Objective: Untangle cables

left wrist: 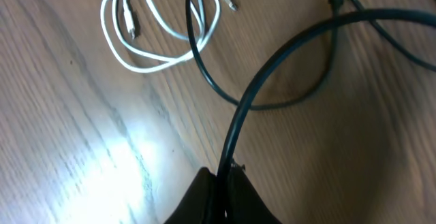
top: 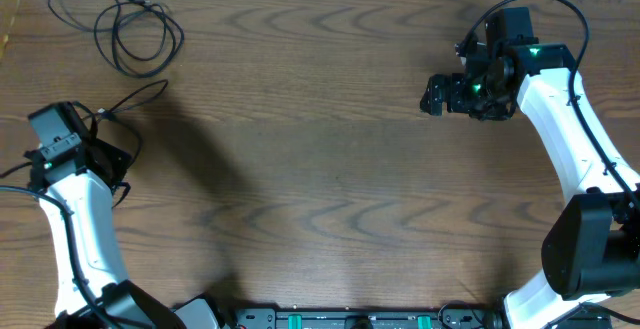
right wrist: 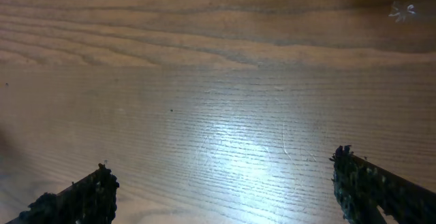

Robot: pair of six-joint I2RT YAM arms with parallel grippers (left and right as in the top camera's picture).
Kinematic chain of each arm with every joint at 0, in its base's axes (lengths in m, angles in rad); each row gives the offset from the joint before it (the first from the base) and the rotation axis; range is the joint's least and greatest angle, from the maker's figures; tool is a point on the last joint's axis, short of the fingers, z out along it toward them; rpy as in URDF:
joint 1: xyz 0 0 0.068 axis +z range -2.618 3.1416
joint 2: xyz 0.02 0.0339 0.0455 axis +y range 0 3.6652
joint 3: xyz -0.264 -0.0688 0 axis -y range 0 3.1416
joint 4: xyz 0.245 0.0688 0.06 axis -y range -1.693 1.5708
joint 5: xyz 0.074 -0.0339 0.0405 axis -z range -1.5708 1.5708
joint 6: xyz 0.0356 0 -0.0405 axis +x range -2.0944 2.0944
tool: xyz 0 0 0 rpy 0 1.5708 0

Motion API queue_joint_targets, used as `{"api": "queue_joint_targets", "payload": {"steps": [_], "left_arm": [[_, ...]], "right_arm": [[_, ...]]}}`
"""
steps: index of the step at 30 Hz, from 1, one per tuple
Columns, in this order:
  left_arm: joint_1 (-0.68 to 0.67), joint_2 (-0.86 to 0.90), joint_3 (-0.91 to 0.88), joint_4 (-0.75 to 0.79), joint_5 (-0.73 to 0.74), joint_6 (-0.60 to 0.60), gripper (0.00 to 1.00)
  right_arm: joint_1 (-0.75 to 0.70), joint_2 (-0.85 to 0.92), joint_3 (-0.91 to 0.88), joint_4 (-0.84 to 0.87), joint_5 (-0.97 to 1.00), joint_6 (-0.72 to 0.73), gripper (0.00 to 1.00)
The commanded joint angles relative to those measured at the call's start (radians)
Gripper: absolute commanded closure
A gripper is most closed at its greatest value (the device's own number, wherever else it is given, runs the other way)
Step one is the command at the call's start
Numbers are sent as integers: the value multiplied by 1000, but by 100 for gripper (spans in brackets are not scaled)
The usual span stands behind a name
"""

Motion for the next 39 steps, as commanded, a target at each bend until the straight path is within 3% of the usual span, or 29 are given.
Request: {"api": "queue_joint_targets", "payload": {"steps": [1, 3, 4, 5, 8, 16, 21, 26, 29, 39], "left_arm": [[4, 39, -28, 57, -95, -16, 83], [4, 66, -30, 80, -107, -17, 53], [4, 79, -30, 91, -106, -17, 30], [4, 91, -30, 101, -102, -17, 17], [4, 103, -30, 113, -56, 2, 7], [10, 34, -16, 108, 13, 16, 2], [67, -6, -16, 73, 17, -54, 2], [169, 41, -42, 89, 11, -99, 2], [214, 92, -44, 130, 19, -107, 8], [259, 232, -44, 270, 14, -108, 12]], "right_arm": [[9, -3, -6, -1, -9, -8, 1], [9, -3, -6, -1, -9, -8, 1], [9, -3, -6, -1, -9, -8, 1], [9, -3, -6, 0, -9, -8, 1], [9, -3, -6, 5, -9, -8, 1], [9, -3, -6, 10, -8, -8, 1], [9, -3, -6, 9, -8, -8, 1], [9, -3, -6, 11, -8, -8, 1], [9, -3, -6, 17, -8, -8, 1], [9, -3, -20, 20, -8, -8, 1]]}}
